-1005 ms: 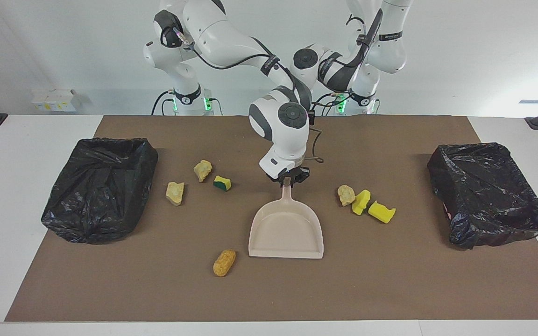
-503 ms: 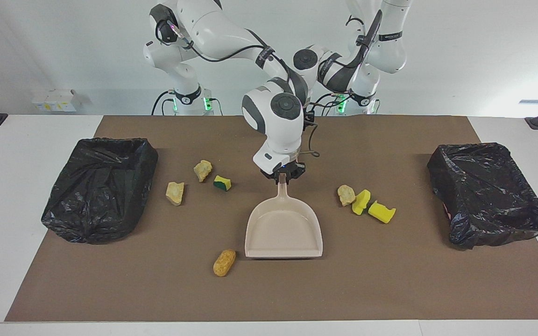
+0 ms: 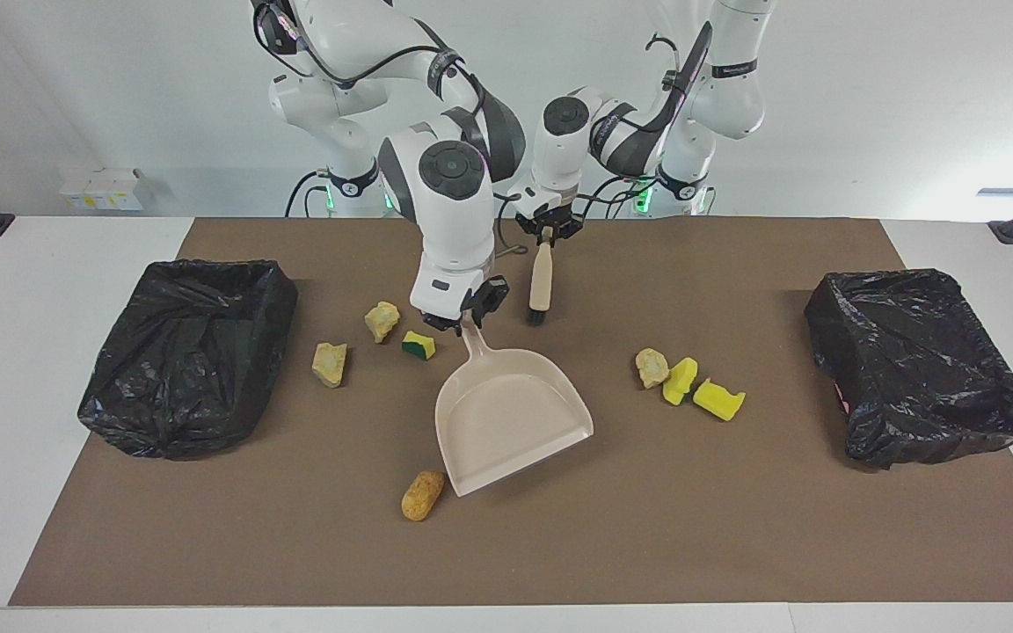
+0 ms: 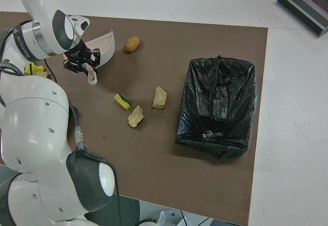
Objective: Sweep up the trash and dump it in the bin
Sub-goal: 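Carry the dustpan toward the debris while the left gripper grasps the brush, then sweep the yellow sponges toward the dustpan with the left gripper's brush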
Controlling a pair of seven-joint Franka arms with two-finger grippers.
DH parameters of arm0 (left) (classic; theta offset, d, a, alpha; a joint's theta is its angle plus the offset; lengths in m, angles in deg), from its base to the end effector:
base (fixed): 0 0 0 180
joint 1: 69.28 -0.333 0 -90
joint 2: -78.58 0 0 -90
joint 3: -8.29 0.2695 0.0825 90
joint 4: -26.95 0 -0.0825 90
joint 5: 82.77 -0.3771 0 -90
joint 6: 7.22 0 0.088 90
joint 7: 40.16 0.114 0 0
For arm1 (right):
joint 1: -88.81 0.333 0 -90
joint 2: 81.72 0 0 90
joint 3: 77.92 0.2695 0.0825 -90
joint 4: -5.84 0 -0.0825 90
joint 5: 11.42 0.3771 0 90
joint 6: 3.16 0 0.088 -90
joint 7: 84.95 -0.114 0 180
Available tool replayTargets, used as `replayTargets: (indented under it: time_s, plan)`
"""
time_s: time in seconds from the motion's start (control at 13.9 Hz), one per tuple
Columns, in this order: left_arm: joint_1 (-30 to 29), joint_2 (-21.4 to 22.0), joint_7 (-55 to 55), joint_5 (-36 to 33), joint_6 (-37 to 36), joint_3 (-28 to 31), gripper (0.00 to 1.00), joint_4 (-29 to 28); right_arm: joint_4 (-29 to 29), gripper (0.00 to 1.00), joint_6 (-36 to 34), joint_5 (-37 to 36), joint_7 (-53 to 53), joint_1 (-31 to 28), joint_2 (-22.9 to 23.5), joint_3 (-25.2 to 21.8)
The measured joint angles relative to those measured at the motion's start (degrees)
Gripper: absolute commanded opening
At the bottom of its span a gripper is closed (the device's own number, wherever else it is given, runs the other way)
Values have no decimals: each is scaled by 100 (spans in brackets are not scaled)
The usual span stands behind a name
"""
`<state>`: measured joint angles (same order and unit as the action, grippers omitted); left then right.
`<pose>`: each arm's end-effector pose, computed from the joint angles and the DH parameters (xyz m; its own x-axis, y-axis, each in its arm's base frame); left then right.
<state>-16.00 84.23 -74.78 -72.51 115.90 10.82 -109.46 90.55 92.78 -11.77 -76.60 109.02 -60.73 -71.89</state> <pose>0.2891 -0.3676 0.3015 0.9655 -0.1732 -0.1943 -0.1696 -0.9849 0.0349 0.5650 0.2699 0.4063 0.8114 0.5619 -0.1612 0.5609 -0.8260 -0.0557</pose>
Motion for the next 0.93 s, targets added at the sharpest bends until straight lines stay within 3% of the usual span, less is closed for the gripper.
replayTargets:
  time_s: [0.29, 0.5, 0.72, 0.93]
  plan:
    - [-706, 273, 46, 2, -1181, 76, 0, 564, 350, 0, -39, -6, 1496, -2, -187, 7]
    - [-1414, 638, 179, -43, -1722, 107, 0, 628, 733, 0, 4, -114, 2571, -28, -370, -2]
    - [-2192, 715, 641, -384, -1821, 121, 0, 627, 1348, 0, 396, -385, 3568, -148, -629, -20]
    - [-3225, 573, 1821, -636, -1627, 129, 0, 723, 1847, 0, 770, -565, 3855, -140, -804, -1]
